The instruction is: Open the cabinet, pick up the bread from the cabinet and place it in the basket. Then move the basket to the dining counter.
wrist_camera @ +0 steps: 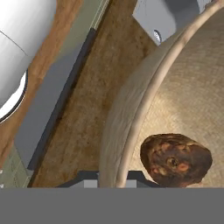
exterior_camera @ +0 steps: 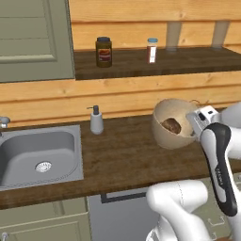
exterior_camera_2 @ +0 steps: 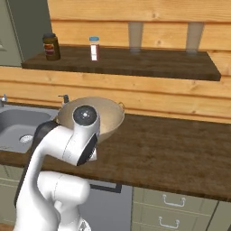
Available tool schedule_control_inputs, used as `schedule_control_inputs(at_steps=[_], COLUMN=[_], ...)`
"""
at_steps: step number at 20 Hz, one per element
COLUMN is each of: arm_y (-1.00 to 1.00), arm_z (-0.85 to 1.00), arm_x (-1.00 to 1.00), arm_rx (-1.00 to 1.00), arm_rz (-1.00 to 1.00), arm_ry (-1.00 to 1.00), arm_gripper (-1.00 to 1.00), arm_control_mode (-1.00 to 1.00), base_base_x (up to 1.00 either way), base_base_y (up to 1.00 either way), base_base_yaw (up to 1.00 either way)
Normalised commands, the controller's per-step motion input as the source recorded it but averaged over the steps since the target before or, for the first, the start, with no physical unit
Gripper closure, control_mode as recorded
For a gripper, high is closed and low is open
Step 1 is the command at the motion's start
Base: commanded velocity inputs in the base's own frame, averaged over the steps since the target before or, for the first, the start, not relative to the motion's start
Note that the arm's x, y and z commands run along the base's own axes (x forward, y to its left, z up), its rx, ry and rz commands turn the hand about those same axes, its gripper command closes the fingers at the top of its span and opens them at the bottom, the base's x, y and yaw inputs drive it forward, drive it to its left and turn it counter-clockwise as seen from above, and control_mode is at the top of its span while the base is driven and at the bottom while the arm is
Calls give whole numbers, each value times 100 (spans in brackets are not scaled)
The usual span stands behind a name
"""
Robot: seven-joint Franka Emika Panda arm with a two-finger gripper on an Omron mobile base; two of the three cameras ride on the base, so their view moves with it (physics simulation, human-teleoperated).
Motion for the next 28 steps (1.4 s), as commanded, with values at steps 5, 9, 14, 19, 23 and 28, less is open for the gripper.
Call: schedule_control_inputs(at_steps=[5,9,14,19,23,28], arm_y=[27,6,0,0,0,0], arm_z=[25,0,0,0,0,0], arm_x=[0,0,0,0,-29,0], arm_rx=[-6,-2,0,0,0,0], arm_rz=[7,0,0,0,0,0], arm_ry=[2,1,0,0,-1,0], arm_gripper=[100,100,100,100,100,100], arm_control_mode=[-100,-100,-100,-100,100,100], base_base_x=[0,0,0,0,-50,-100], base_base_y=[0,0,0,0,0,-1], base_base_yaw=[0,0,0,0,0,-3])
